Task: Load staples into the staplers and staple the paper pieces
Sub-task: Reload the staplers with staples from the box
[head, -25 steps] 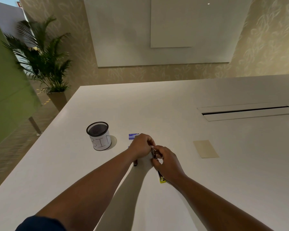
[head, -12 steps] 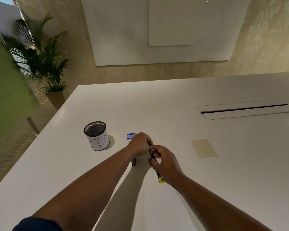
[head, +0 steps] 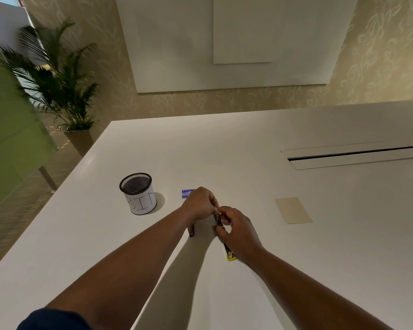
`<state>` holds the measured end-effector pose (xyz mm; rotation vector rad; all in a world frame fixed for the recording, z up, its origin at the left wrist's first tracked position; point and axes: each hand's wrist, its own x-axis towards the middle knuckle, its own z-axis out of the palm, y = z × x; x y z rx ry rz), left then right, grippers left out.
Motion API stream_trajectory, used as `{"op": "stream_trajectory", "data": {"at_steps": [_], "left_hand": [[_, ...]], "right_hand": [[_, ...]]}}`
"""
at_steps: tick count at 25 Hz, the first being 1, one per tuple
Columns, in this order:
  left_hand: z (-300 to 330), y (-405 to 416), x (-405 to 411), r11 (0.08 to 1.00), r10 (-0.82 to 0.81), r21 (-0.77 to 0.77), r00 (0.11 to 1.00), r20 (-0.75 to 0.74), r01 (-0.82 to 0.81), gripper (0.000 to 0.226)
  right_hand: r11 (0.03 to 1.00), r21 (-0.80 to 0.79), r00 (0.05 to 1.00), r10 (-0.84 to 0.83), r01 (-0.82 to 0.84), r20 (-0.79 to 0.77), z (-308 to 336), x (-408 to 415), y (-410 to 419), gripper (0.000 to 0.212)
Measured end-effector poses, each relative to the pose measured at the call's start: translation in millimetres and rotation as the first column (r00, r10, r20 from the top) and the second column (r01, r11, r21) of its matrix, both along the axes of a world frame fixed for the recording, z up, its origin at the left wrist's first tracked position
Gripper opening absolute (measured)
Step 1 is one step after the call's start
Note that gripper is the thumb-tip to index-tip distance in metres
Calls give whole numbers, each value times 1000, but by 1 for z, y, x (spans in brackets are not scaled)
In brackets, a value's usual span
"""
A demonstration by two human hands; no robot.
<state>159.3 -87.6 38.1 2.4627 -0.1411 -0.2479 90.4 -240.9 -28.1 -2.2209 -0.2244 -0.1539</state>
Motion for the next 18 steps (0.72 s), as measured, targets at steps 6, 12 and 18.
{"op": "stream_trajectory", "data": {"at_steps": [6,12,18], "left_hand": [[2,0,2,994,39,-103,999,14,-38,10],[-1,-1,2,997,48,-62,999,25,-46,9],[1,-3,2,999,31,-17,1000,-4,-31,10]], "right_hand": [[1000,14,1000,-1,1,10,1,0,0,43],[1000,14,1000,-2,2,10,0,0,0,42],[1000,8,1000,-3,3,7,2,0,-1,42]]}}
